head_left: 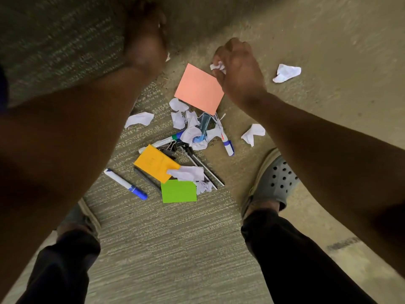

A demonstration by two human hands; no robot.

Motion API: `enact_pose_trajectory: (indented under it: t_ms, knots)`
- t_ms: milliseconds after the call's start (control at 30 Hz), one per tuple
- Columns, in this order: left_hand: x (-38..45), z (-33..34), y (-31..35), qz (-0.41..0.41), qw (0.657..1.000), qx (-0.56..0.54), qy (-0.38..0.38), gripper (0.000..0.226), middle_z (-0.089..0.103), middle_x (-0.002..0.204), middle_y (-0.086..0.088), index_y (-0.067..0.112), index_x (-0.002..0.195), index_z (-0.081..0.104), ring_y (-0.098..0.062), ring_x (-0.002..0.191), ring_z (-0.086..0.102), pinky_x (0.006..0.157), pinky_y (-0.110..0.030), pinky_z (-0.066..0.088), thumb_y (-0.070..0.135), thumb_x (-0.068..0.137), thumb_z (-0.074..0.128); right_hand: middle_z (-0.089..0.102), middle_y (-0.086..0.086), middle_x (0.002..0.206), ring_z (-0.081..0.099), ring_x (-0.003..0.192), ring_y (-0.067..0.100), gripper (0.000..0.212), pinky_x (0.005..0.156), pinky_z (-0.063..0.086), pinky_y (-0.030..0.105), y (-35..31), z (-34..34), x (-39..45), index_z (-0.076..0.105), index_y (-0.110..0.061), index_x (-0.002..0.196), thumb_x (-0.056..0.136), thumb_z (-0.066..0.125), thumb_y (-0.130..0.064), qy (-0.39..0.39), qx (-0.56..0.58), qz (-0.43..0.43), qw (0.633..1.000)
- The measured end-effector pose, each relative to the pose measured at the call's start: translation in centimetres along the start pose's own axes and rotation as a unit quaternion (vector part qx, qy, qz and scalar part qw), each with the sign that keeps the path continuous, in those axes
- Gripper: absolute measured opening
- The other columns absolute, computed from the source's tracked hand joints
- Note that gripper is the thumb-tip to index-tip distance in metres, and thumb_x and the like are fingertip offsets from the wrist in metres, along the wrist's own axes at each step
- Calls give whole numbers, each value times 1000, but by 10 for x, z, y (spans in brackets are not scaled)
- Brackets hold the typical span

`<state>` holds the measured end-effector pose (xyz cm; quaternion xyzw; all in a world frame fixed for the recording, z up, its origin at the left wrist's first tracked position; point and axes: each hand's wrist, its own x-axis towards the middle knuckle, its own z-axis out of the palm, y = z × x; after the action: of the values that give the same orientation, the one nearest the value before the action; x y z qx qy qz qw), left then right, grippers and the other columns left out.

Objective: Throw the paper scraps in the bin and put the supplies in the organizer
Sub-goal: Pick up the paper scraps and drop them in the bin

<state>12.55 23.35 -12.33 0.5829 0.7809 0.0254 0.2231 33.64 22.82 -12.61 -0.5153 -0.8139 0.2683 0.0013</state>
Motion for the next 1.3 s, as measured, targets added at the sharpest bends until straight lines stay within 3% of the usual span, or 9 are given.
enact_pose_trajectory:
  t_ms: [133,333,467,633,767,933,1033,1200,1300]
  knots:
    - [-38,5,7,-2,998,-58,21,35,62,116,-15,11,112,65,-26,103,58,84,-26,39,2,89,41,60,12,105,53,98,26,16,74,30,22,28,-22,-19,63,-10,96,84,57,-18,86,61,89,990]
    - [-115,18,7,-19,991,-135,16,20,58,107,-20,2,105,63,-23,90,54,79,-7,31,11,96,47,58,16,109,52,99,33,25,82,35,30,73,-33,-70,60,-8,106,86,47,-18,139,24,167,976]
    - [-140,40,5,-8,997,-80,-21,52,49,116,-20,6,117,55,-32,107,51,84,-35,46,48,87,63,47,17,126,46,109,33,38,88,36,32,82,-19,-85,53,-16,125,92,49,-36,65,0,186,980]
    - [-138,52,3,-12,995,-90,-33,31,47,116,-21,10,118,54,-34,103,53,84,-44,51,24,91,60,46,17,124,46,108,31,30,87,38,30,84,-10,-80,56,-17,117,91,48,-30,72,5,181,981]
    - [-129,46,2,8,992,-120,-40,19,50,113,-22,2,109,56,-30,94,57,80,-22,40,3,90,54,51,17,115,55,100,28,25,85,47,32,91,-18,-70,60,-13,105,84,47,-19,100,64,203,972]
    - [-129,27,-4,-53,981,-186,-6,13,57,107,-21,-1,100,59,-21,93,53,75,-4,27,0,89,54,66,12,104,60,92,28,21,77,36,22,92,-34,-57,61,-10,98,82,50,-17,56,52,239,968]
    - [-131,13,-8,-78,971,-224,29,11,61,102,-17,0,98,59,-14,92,51,79,2,28,2,87,57,71,1,102,65,92,19,12,79,39,16,81,-45,-54,60,-26,86,80,52,-19,61,99,285,951]
    - [-146,-15,-20,-99,956,-272,52,12,63,97,-15,0,97,60,-21,92,58,80,-10,36,5,87,58,70,-13,87,70,75,17,7,80,56,38,31,-60,-57,61,-28,83,76,59,-26,74,198,334,919]
    - [-155,-42,-25,-128,939,-314,58,9,64,95,-3,6,95,61,-10,87,55,77,-4,35,7,87,60,72,-10,90,70,66,16,7,70,58,41,-6,-59,-59,62,-22,85,78,62,-23,78,259,333,903]
